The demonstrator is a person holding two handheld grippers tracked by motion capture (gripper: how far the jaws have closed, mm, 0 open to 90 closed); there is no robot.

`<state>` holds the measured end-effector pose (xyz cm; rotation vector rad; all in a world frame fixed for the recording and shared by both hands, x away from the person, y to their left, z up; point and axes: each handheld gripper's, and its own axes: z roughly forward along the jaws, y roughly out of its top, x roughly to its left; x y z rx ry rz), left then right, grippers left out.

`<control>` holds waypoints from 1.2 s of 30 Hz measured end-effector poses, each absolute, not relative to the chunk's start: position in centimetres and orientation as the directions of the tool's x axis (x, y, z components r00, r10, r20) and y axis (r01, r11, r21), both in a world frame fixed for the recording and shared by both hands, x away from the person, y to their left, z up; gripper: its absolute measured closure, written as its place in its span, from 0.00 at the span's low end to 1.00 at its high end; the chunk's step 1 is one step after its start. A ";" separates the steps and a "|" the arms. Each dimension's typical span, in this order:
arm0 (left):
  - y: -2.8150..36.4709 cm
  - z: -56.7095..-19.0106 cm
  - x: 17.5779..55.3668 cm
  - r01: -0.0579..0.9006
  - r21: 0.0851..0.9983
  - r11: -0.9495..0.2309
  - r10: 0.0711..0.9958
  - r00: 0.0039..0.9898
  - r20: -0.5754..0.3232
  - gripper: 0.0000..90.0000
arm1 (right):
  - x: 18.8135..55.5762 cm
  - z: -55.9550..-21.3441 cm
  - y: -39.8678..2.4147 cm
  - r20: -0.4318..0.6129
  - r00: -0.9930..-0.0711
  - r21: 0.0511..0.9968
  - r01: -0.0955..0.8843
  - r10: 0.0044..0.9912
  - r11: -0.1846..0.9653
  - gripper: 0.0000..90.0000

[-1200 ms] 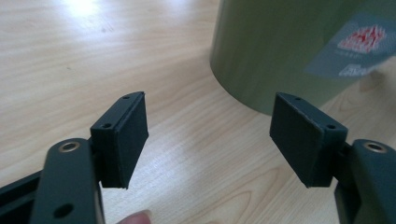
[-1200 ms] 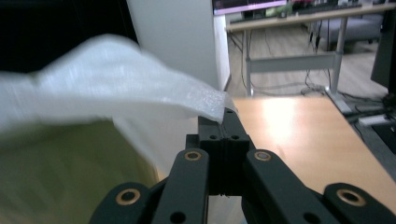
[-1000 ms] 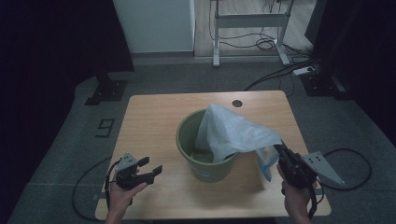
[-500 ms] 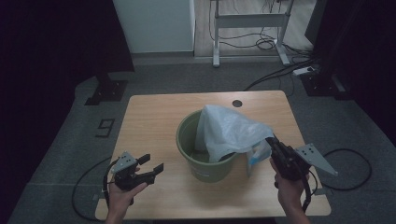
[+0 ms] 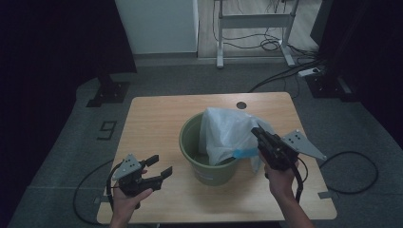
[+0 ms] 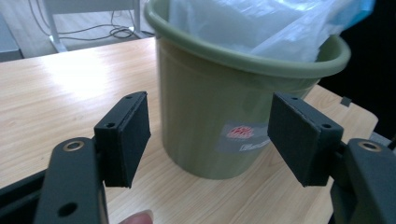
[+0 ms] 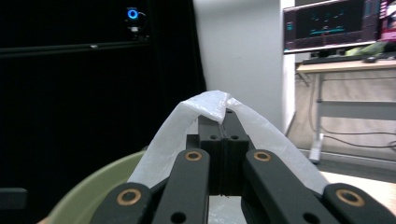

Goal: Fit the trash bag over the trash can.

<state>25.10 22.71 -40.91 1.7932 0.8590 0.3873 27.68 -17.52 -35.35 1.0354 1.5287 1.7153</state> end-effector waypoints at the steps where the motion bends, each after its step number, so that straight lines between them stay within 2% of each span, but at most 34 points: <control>1: 22.5 -40.8 25.0 0.365 0.913 -0.182 0.709 0.692 -0.135 0.33 | 27.8 -35.2 -17.3 0.155 -0.513 0.988 0.060 0.844 -0.145 0.99; 7: 21.1 -40.4 25.1 0.352 0.913 -0.205 0.695 0.710 -0.118 0.33 | 28.0 -35.3 -16.1 0.141 -0.539 0.990 0.068 0.830 -0.124 0.99; 11: 20.9 -40.6 25.4 0.356 0.909 -0.215 0.691 0.714 -0.116 0.32 | 27.6 -36.7 -16.6 0.135 -0.523 0.991 0.090 0.842 -0.103 0.96; 14: 21.2 -40.9 25.6 0.374 0.907 -0.195 0.693 0.707 -0.142 0.33 | 26.9 -38.6 -17.8 0.148 -0.507 0.987 0.129 0.849 -0.095 0.94; 17: 21.5 -40.7 25.2 0.356 0.918 -0.172 0.697 0.703 -0.142 0.33 | 26.4 -40.0 -19.0 0.170 -0.496 0.981 0.169 0.851 -0.097 0.97; 22: 22.3 -40.4 24.5 0.343 0.930 -0.130 0.693 0.703 -0.162 0.33 | 26.0 -40.9 -19.6 0.181 -0.501 0.977 0.192 0.846 -0.095 0.97; 26: 22.4 -41.0 24.4 0.355 0.926 -0.132 0.699 0.695 -0.167 0.34 | 25.6 -41.7 -19.3 0.148 -0.522 0.982 0.181 0.840 -0.060 0.87; 31: 22.1 -41.9 24.7 0.386 0.912 -0.136 0.696 0.693 -0.189 0.34 | 24.9 -43.2 -19.1 0.130 -0.523 0.982 0.187 0.842 -0.035 0.68; 33: 21.9 -42.2 24.9 0.396 0.907 -0.144 0.698 0.690 -0.191 0.34 | 24.7 -43.7 -18.8 0.106 -0.504 0.982 0.188 0.857 -0.011 0.60; 36: 21.7 -42.3 24.9 0.399 0.905 -0.150 0.694 0.694 -0.191 0.34 | 25.1 -44.1 -18.2 0.079 -0.470 0.978 0.208 0.879 0.024 0.54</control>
